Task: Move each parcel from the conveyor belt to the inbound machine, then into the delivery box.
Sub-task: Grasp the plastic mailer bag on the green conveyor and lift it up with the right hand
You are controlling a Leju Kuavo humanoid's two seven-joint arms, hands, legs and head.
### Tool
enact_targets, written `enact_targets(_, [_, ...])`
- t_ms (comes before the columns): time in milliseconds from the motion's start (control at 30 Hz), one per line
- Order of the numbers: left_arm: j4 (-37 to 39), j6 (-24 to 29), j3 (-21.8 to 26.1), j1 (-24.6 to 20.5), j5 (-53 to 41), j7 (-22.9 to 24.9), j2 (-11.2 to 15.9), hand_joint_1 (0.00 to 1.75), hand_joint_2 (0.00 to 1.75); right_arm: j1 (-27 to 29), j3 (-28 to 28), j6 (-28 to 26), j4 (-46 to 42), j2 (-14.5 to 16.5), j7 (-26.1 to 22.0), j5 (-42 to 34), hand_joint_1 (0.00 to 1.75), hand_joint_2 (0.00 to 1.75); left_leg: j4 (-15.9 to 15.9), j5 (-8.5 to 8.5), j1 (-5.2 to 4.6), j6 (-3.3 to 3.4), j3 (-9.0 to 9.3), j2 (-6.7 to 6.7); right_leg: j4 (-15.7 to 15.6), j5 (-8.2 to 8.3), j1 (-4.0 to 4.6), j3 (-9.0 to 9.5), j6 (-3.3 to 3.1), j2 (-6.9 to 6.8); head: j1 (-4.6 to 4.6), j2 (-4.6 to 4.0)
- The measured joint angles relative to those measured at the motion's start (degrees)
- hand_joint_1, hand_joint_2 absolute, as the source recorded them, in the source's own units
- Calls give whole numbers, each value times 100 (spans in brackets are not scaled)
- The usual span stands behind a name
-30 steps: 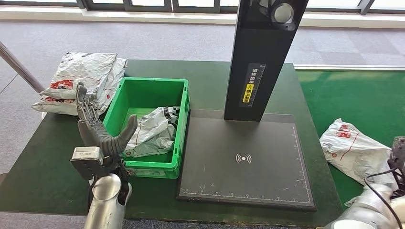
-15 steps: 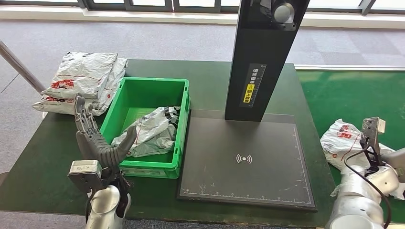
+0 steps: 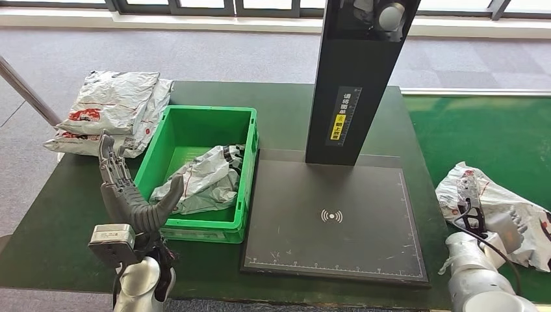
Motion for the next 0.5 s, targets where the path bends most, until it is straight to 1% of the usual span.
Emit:
enact_targets(67, [0,-15,0,0,0,0,2,0,175,2,0,0,58,-18,112,58,0,175,0,0,0,0,-1,0,0,0,0,0,0,0,0,1])
enact_targets(267, [0,-25,0,0,-1,0,3,0,175,4,0,-19,159,-53,191,88,0,175,0,-1,-1,0,0,1,0,0,-1,-1,0,1,0,0])
enact_targets(500, [-19,-36,2,18,-8,0,7,0,175,69,0,-305,218,-88,269,113,0,175,0,0,0,0,0,1,0,0,0,0,0,0,0,0])
